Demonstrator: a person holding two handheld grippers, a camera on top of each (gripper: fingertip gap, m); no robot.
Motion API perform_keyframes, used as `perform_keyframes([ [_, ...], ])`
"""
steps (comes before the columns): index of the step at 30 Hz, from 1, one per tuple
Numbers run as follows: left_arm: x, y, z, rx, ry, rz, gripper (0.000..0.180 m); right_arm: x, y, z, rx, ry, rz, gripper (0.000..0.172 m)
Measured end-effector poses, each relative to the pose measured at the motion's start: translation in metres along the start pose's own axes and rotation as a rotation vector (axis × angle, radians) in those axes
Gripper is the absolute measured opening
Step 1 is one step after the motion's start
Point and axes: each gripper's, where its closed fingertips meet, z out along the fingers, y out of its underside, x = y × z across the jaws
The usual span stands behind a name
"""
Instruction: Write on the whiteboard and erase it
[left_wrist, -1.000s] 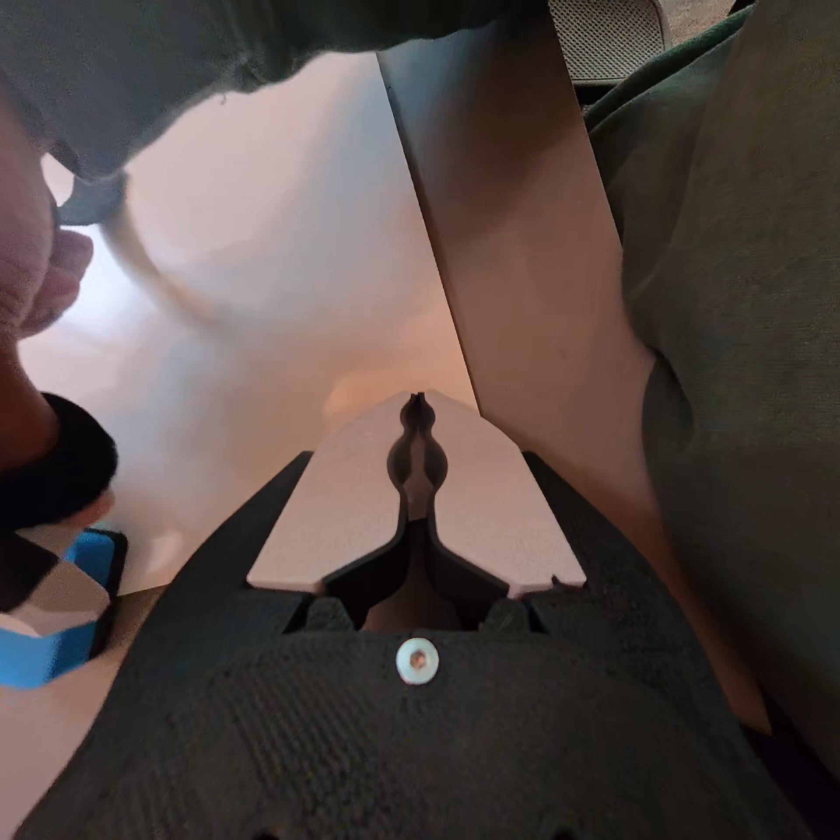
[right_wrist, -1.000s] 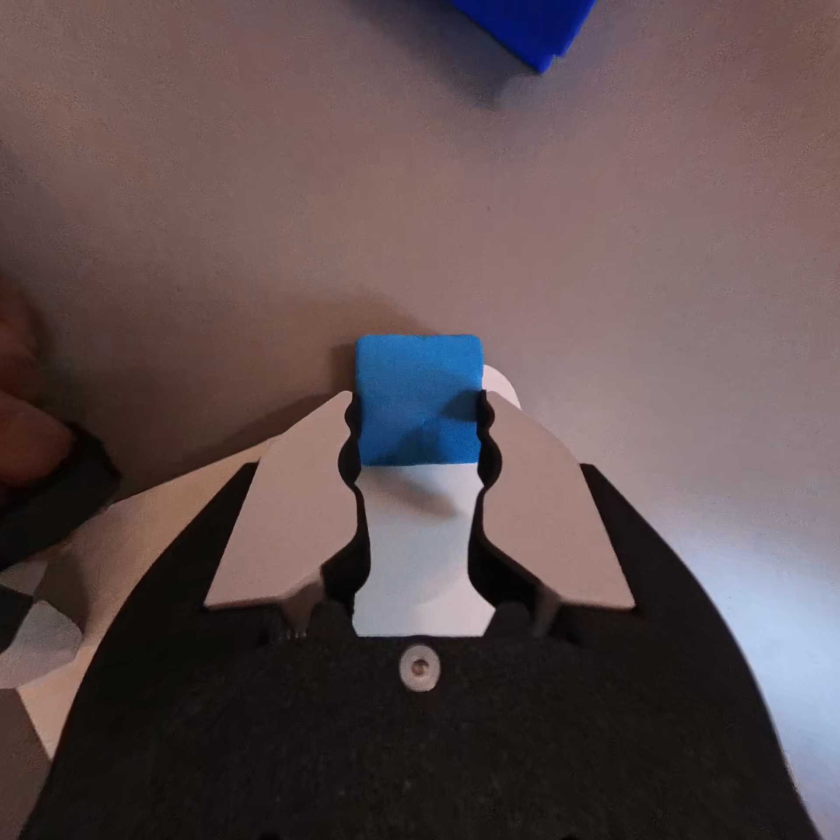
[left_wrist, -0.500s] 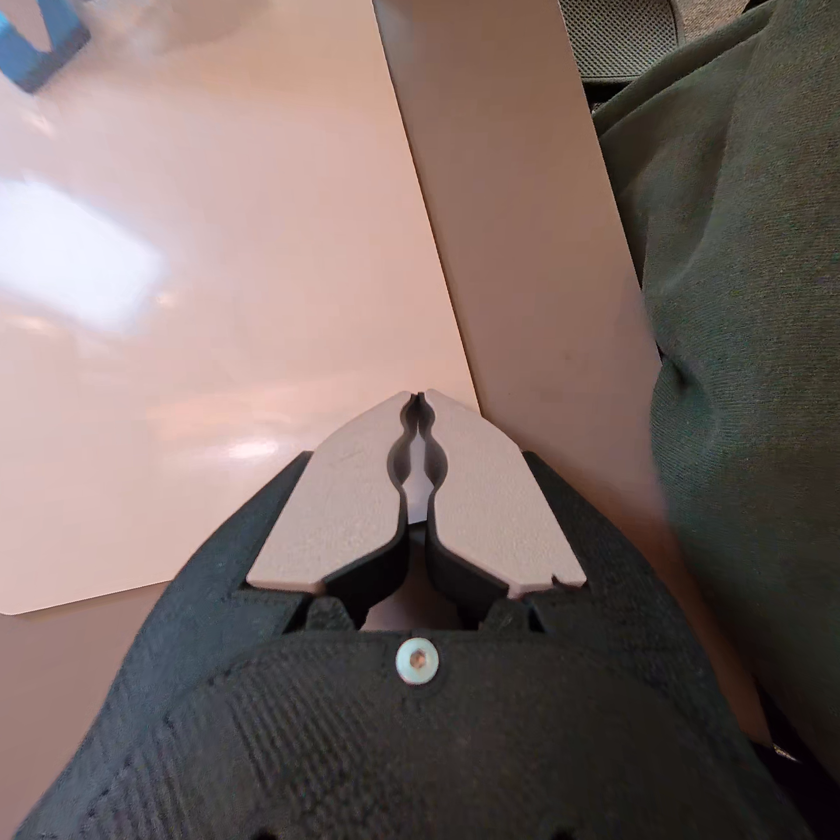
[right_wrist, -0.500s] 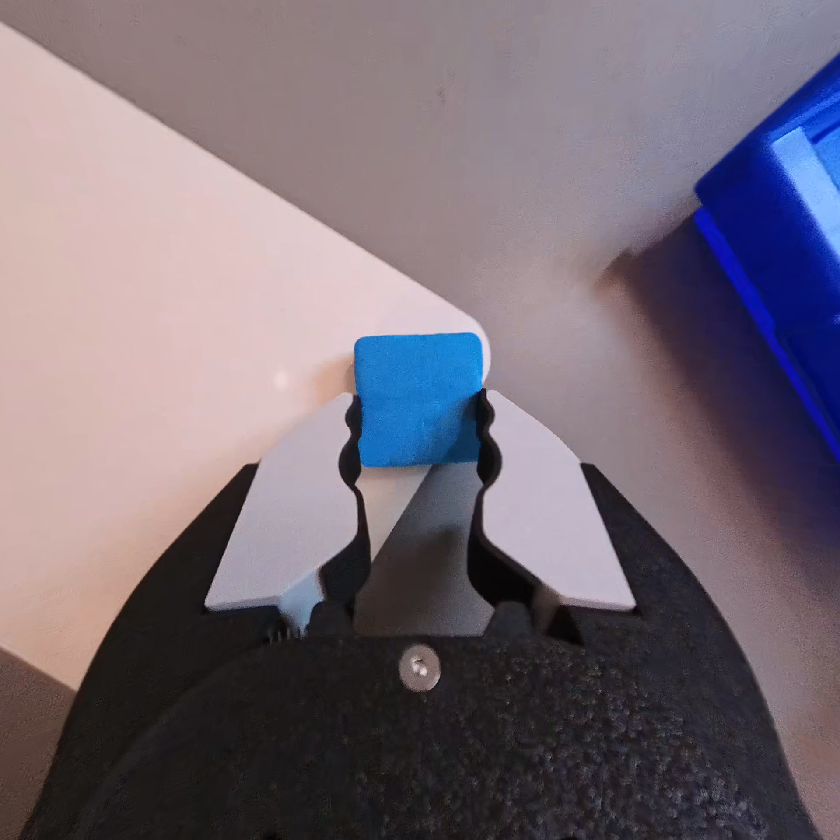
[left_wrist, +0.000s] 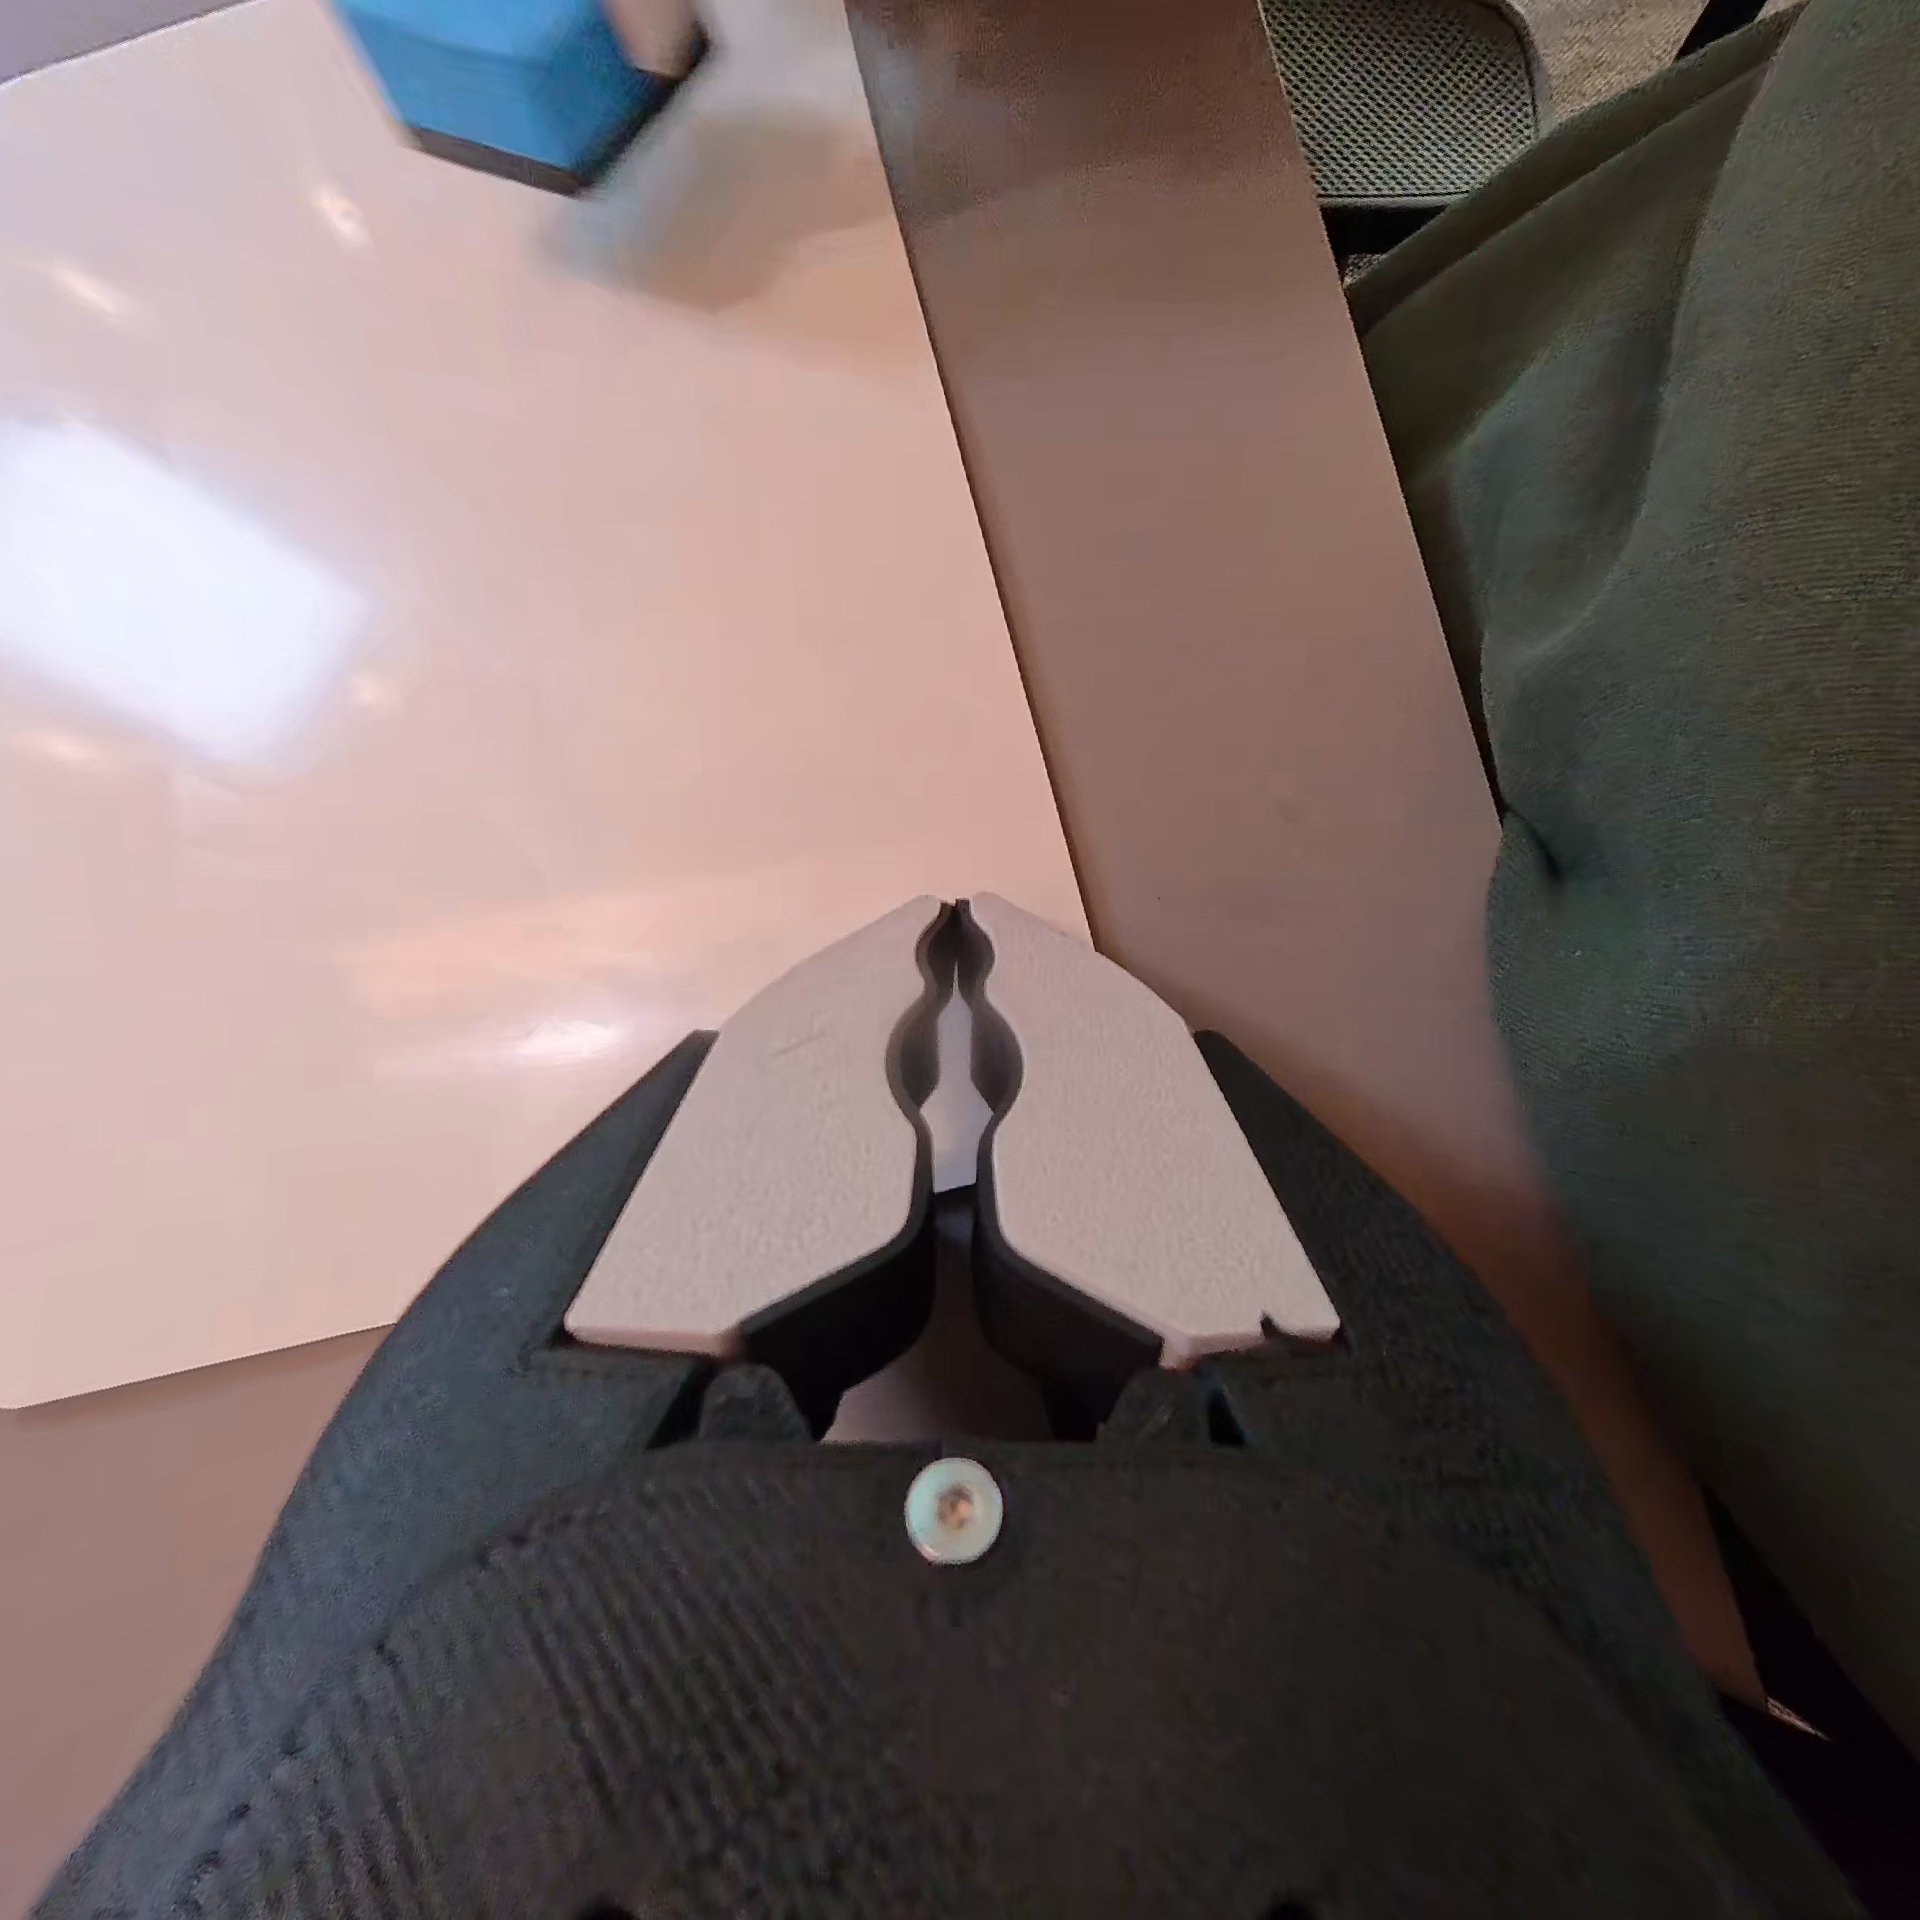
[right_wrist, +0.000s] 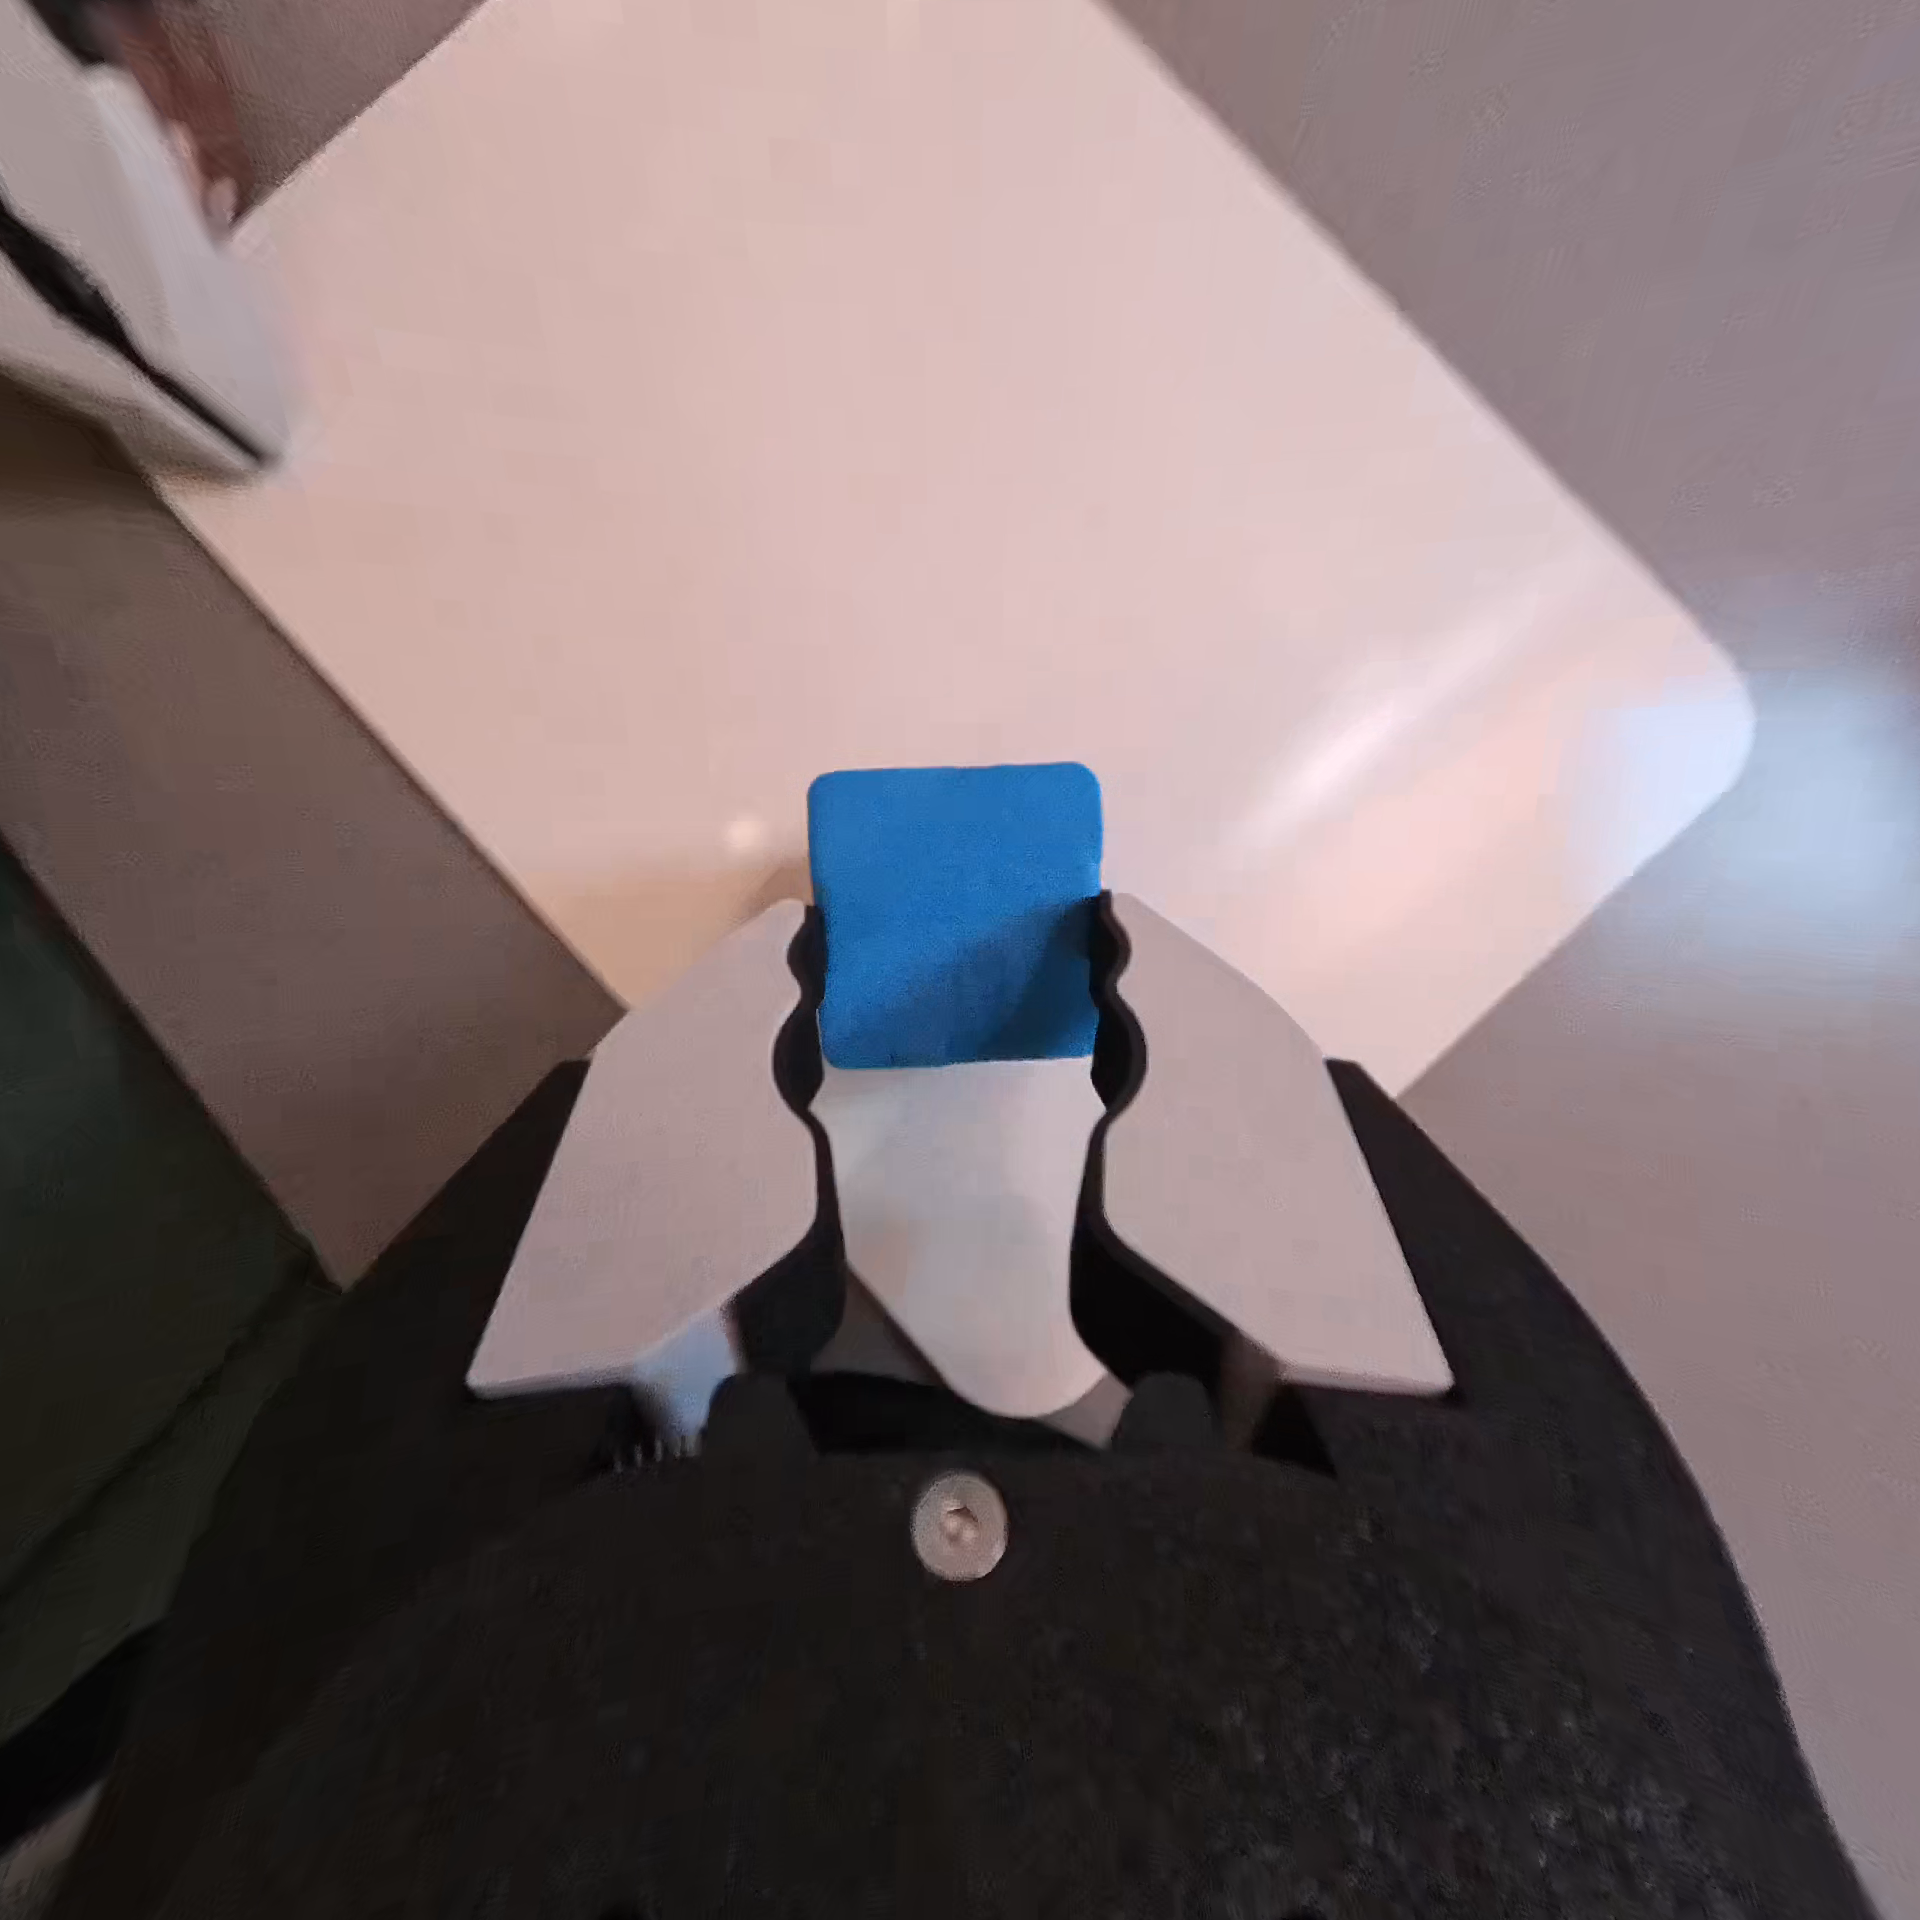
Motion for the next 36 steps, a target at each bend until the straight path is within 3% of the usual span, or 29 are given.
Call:
perform_keyframes([
  [5,-0.009,-0.007,-0.011,0.139,-0.037,-0.04,0.0,0.086,-0.055,-0.005,0.312,0.053,0.206,0.05],
  [7,-0.022,-0.011,-0.022,0.21,-0.076,-0.092,0.0,0.115,-0.07,0.006,0.365,0.082,0.255,0.05],
  [11,-0.046,-0.008,-0.041,0.284,-0.183,-0.134,0.0,0.177,-0.084,0.043,0.292,0.226,0.34,0.05],
  [16,-0.071,0.005,-0.059,0.303,-0.308,-0.143,0.0,0.225,-0.089,0.076,0.158,0.378,0.363,0.05],
  [18,-0.082,0.01,-0.066,0.318,-0.347,-0.163,0.0,0.228,-0.088,0.087,0.128,0.378,0.363,0.053],
  [20,-0.092,0.016,-0.072,0.329,-0.377,-0.19,0.0,0.223,-0.096,0.084,0.184,0.374,0.332,0.067],
  [23,-0.104,0.024,-0.077,0.337,-0.402,-0.235,0.0,0.204,-0.12,0.059,0.32,0.322,0.271,0.081],
  [27,-0.118,0.028,-0.091,0.363,-0.457,-0.278,0.0,0.168,-0.145,0.013,0.525,0.2,0.206,0.082],
  [32,-0.146,0.034,-0.137,0.401,-0.588,-0.326,0.0,0.142,-0.117,0.0,0.574,0.108,0.184,0.083],
  [36,-0.17,0.059,-0.207,0.251,-0.661,-0.468,0.026,0.14,-0.088,0.002,0.604,0.114,0.169,0.075],
])
